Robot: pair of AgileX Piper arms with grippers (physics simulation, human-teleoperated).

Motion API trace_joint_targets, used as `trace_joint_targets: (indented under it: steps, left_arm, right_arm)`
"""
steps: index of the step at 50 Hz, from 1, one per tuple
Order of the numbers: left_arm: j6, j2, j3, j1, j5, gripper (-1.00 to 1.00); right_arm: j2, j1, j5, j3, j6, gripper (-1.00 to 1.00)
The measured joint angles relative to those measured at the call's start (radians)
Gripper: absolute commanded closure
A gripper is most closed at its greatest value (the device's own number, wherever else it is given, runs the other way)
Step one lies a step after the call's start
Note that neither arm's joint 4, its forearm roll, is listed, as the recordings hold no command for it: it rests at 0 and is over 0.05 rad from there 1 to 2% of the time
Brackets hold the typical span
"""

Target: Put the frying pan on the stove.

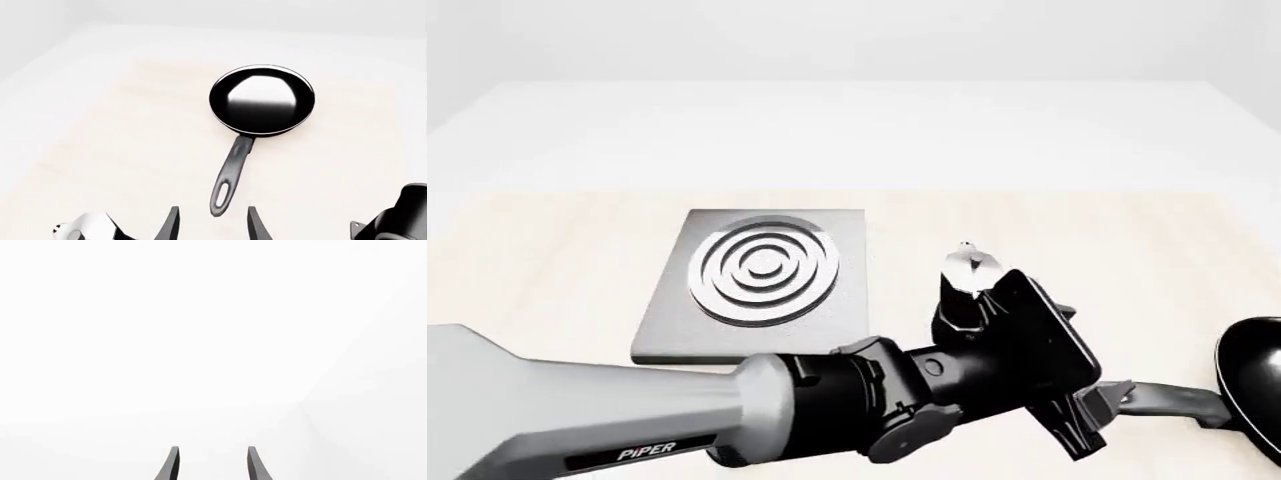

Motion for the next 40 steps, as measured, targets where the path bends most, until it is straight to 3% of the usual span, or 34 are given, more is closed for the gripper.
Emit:
trace_joint_targets:
  steps: [7, 14, 21, 40]
  left_arm:
    - [0.010, 0.045, -0.059, -0.008, 0.046, -1.00]
    - [0.043, 0.150, -0.218, -0.007, 0.173, -1.00]
    - [0.062, 0.218, -0.320, -0.005, 0.248, -1.00]
    - [0.079, 0.324, -0.478, 0.006, 0.353, -1.00]
  right_arm:
    - [0.000, 0.001, -0.004, 0.001, -0.002, -1.00]
    - [0.000, -0.012, -0.046, 0.046, 0.007, -1.00]
    - [0.000, -0.024, -0.076, 0.078, 0.015, -1.00]
    - [0.000, -0.035, -0.101, 0.103, 0.019, -1.00]
